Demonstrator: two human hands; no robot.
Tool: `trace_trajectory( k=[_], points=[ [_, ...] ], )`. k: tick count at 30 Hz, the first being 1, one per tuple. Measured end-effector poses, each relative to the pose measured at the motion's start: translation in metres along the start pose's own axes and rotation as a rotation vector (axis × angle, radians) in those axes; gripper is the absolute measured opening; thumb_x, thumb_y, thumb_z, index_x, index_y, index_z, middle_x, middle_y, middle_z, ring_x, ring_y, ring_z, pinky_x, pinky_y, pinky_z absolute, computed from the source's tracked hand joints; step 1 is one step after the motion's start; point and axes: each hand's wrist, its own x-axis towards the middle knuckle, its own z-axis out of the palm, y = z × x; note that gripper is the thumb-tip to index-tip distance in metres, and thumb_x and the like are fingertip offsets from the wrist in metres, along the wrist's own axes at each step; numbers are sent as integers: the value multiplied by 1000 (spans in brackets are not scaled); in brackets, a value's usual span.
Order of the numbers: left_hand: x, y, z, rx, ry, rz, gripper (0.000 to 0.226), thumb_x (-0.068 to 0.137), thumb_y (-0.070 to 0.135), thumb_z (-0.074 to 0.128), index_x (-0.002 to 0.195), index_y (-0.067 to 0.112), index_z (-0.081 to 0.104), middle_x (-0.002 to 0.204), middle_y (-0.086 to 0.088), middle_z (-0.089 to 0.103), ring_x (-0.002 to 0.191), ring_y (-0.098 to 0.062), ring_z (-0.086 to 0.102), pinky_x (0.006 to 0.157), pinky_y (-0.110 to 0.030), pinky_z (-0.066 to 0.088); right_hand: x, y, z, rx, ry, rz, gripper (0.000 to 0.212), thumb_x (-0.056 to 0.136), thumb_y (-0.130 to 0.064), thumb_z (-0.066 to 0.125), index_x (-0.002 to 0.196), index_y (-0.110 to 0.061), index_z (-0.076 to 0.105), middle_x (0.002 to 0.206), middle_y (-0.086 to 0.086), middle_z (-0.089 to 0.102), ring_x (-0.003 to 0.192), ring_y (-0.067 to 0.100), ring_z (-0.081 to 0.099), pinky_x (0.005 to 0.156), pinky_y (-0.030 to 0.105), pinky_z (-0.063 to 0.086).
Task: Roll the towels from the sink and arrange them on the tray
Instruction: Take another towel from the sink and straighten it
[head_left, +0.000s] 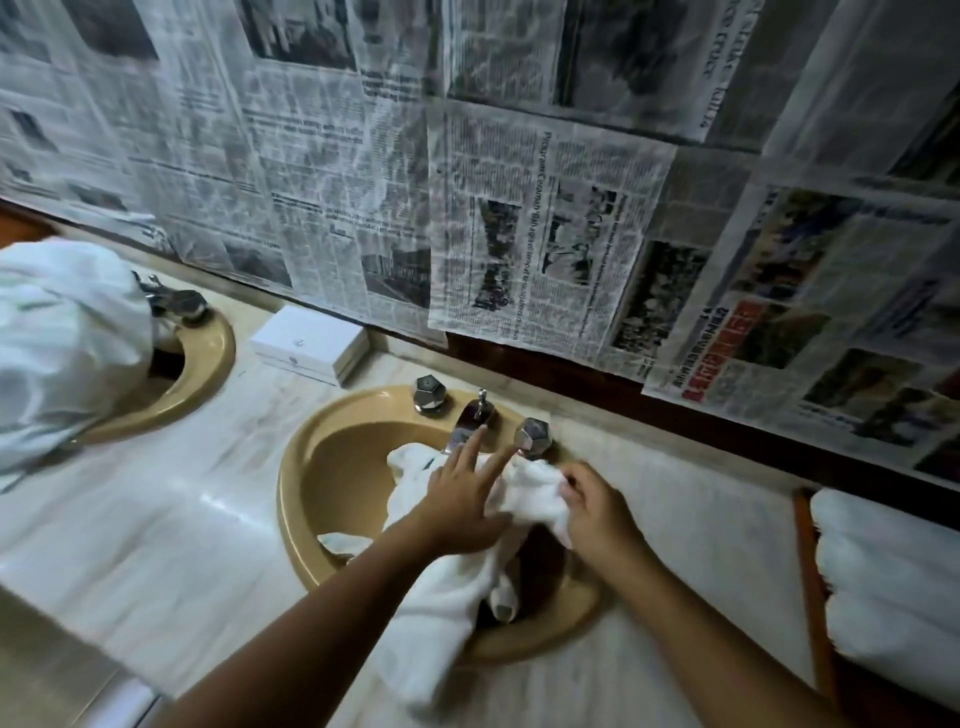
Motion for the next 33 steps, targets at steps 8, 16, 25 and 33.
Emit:
trace_trajectory(
  k=[8, 16, 25, 33],
  points=[
    [44, 80, -138, -378, 57, 231, 24, 90, 42, 65, 92, 18, 66, 85, -3, 68, 78, -20, 63, 77, -48, 54, 13, -130, -111, 191, 145, -331, 16, 91, -16, 56, 89, -30, 65, 79, -9, 65, 76, 8, 60, 69, 22, 48],
    [45, 189, -246, -721, 152, 445, 22, 88, 41, 68, 100, 23, 66, 92, 2, 73, 84, -15, 71, 75, -39, 58, -16, -248, -250, 564, 179, -397, 35, 80, -11, 61, 112, -27, 65, 81, 3, 60, 67, 17, 56, 58, 25, 47],
    [-22, 311, -321, -523, 789, 783, 31, 94, 50, 59, 113, 27, 53, 105, -1, 57, 97, -17, 60, 78, -38, 55, -68, -317, -376, 1178, 28, -517, 25, 96, 4, 47, 111, -4, 65, 107, 18, 75, 102, 29, 73, 79, 37, 61],
    [-20, 378, -268, -529, 774, 387, 24, 86, 38, 59, 107, 26, 58, 97, 0, 71, 86, -22, 70, 75, -48, 61, -89, -290, -425, 1087, 19, -581, 45, 80, 19, 55, 119, -1, 63, 110, 19, 73, 105, 29, 72, 84, 34, 60]
  ],
)
